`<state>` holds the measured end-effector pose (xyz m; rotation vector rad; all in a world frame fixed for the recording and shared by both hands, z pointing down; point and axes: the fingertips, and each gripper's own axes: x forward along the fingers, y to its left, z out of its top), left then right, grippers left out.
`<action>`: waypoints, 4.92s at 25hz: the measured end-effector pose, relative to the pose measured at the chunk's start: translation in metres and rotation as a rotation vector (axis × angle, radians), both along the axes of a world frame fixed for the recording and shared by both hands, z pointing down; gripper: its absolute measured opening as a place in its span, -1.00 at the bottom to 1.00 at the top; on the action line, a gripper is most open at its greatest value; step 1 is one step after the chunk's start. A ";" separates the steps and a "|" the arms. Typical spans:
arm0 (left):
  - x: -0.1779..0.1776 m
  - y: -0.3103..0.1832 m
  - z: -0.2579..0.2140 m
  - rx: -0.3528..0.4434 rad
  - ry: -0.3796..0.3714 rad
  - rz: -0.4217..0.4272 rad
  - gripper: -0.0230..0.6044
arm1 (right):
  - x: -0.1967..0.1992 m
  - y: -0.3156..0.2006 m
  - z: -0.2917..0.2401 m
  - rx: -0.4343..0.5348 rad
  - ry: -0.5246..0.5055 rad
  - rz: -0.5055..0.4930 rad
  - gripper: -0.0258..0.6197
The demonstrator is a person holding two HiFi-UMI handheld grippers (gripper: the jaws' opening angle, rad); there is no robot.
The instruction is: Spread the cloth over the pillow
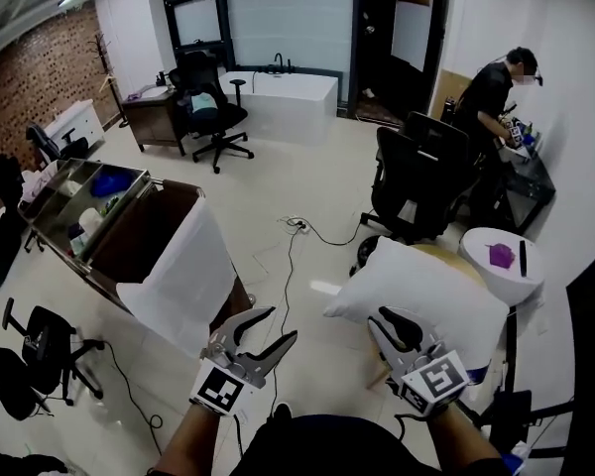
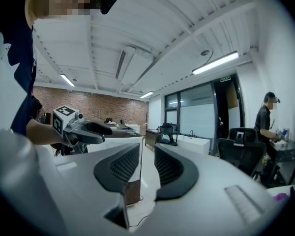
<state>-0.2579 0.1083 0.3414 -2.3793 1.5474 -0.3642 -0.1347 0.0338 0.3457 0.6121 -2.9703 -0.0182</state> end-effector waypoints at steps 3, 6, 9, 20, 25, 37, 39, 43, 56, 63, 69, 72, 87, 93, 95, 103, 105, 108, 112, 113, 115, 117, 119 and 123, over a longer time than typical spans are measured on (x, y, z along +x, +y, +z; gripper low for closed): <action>-0.034 0.012 -0.004 0.007 -0.001 -0.042 -0.29 | -0.036 0.006 -0.003 0.015 0.017 -0.043 -0.56; -0.070 0.024 -0.005 0.002 -0.004 -0.093 -0.29 | -0.078 0.016 -0.004 0.025 0.033 -0.103 -0.55; -0.107 0.038 -0.006 -0.002 0.005 -0.154 -0.29 | -0.121 0.029 -0.005 0.031 0.045 -0.172 -0.55; -0.228 0.105 0.005 -0.031 0.013 -0.390 -0.29 | -0.282 0.078 0.013 0.059 0.106 -0.419 -0.50; -0.267 0.130 0.014 -0.053 0.026 -0.477 -0.29 | -0.343 0.105 0.034 0.053 0.157 -0.516 -0.48; -0.305 0.167 0.040 -0.103 0.047 -0.573 -0.29 | -0.452 0.159 0.130 -0.085 0.338 -0.678 -0.44; -0.308 0.172 0.044 -0.107 0.054 -0.581 -0.29 | -0.466 0.163 0.149 -0.122 0.371 -0.681 -0.43; -0.313 0.180 0.052 -0.125 0.069 -0.596 -0.29 | -0.487 0.164 0.180 -0.123 0.433 -0.664 -0.43; -0.324 0.186 0.063 -0.138 0.085 -0.601 -0.29 | -0.512 0.165 0.206 -0.132 0.494 -0.577 -0.88; -0.330 0.183 0.071 -0.167 0.005 -0.599 -0.29 | -0.499 0.165 0.184 -0.106 0.449 -0.574 -0.89; -0.342 0.178 0.083 -0.250 -0.176 -0.641 -0.29 | -0.484 0.159 0.131 -0.051 0.335 -0.566 -0.89; -0.349 0.171 0.085 -0.247 -0.249 -0.645 -0.29 | -0.478 0.152 0.099 -0.021 0.276 -0.553 -0.89; -0.372 0.115 0.066 -0.278 -0.859 -0.546 -0.09 | -0.426 0.105 0.007 0.037 0.125 -0.450 -0.89; -0.359 0.084 0.064 -0.243 -0.936 -0.464 0.04 | -0.404 0.082 -0.012 0.033 0.083 -0.403 -0.89; -0.350 0.070 0.062 -0.215 -0.939 -0.445 0.04 | -0.398 0.077 -0.018 0.034 0.070 -0.391 -0.89; -0.349 0.023 0.066 -0.222 -0.833 -0.374 0.14 | -0.376 0.063 -0.024 0.029 0.056 -0.348 -0.89; -0.347 0.014 0.076 -0.256 -0.844 -0.341 0.20 | -0.369 0.059 -0.024 0.020 0.050 -0.334 -0.89; -0.344 0.002 0.090 -0.293 -0.866 -0.315 0.17 | -0.360 0.053 -0.023 0.004 0.043 -0.312 -0.89; -0.329 -0.012 0.096 -0.289 -0.868 -0.271 -0.25 | -0.350 0.048 -0.020 -0.003 0.058 -0.303 -0.89; -0.326 -0.016 0.095 -0.281 -0.870 -0.268 -0.45 | -0.348 0.046 -0.018 -0.005 0.062 -0.298 -0.89; -0.322 -0.023 0.090 -0.272 -0.866 -0.269 -0.78 | -0.342 0.039 -0.013 -0.010 0.066 -0.281 -0.89; -0.320 -0.028 0.084 -0.272 -0.845 -0.273 -0.90 | -0.335 0.030 -0.006 -0.018 0.073 -0.255 -0.88; -0.321 -0.032 0.076 -0.275 -0.821 -0.287 -0.91 | -0.327 0.019 0.004 -0.031 0.094 -0.226 -0.87; -0.320 -0.043 0.058 -0.277 -0.807 -0.311 -0.92 | -0.311 0.000 0.025 -0.083 0.114 -0.177 -0.63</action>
